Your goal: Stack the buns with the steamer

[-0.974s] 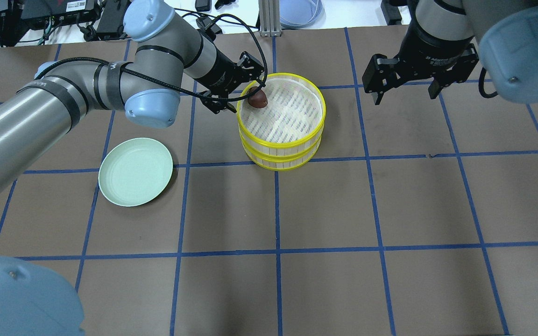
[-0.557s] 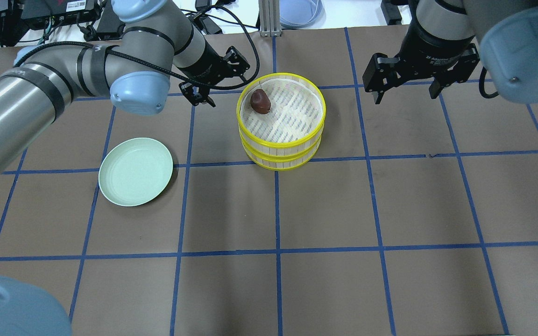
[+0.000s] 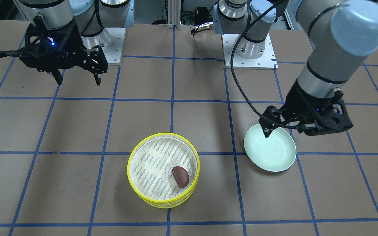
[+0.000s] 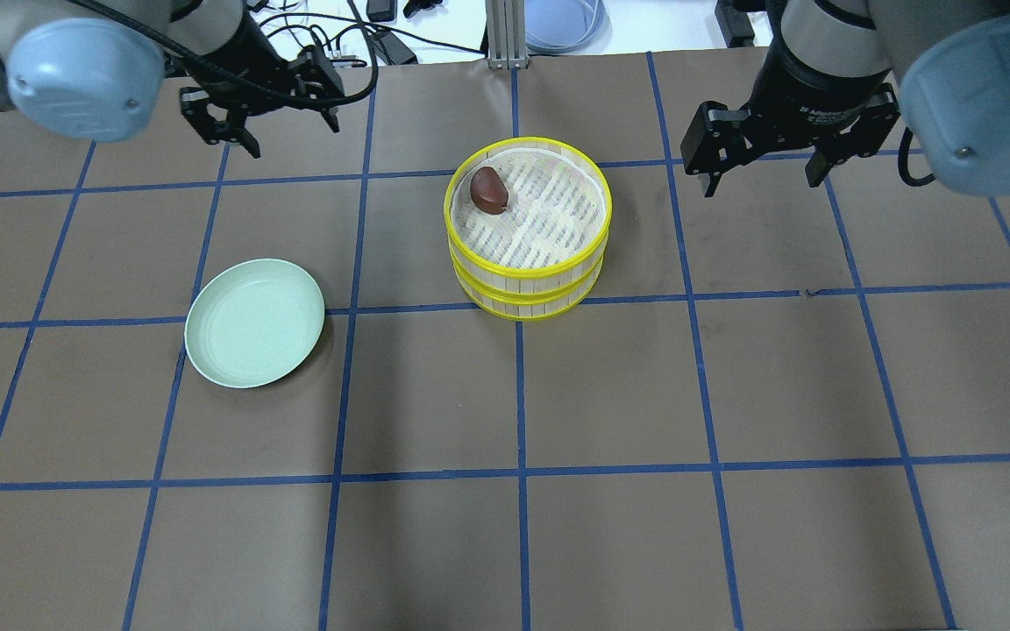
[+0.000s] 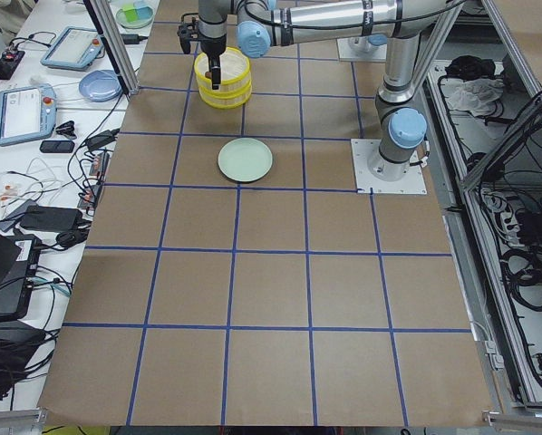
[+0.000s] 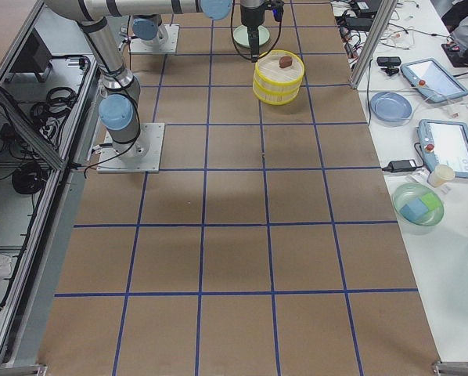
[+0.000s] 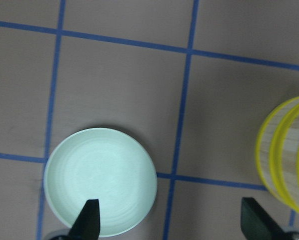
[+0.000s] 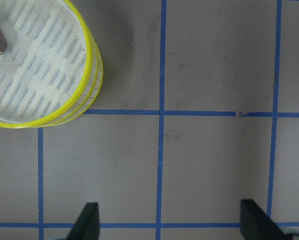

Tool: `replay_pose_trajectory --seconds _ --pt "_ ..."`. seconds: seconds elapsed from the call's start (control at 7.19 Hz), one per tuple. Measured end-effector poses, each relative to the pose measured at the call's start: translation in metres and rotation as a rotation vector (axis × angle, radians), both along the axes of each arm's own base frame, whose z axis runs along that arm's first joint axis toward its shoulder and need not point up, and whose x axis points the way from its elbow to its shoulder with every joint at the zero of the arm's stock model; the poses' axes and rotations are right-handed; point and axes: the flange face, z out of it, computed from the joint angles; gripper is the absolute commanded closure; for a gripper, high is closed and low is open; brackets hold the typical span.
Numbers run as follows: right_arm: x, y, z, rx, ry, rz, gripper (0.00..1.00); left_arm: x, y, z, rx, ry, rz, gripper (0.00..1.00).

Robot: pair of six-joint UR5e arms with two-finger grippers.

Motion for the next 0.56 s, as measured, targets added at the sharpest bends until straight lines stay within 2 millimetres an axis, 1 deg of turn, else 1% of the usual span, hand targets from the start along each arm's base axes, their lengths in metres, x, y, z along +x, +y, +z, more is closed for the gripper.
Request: replay_pose_trajectory --seconds 0.14,0.28,0.42,0.56 --pt "0.000 0.000 0.000 0.000 0.000 0.000 0.00 0.016 0.015 0.014 0.026 -0.043 -0.024 0.00" --pt "0.000 0.000 0.000 0.000 0.000 0.000 0.00 0.024 0.029 0.022 0.052 -0.062 -0.030 0.00" --pt "0.000 0.000 0.000 0.000 -0.001 0.000 0.00 0.023 0.040 0.029 0.066 -0.065 -0.037 0.00" --pt "0.000 0.000 0.000 0.000 -0.001 0.000 0.00 0.019 0.046 0.030 0.078 -0.056 -0.045 0.00"
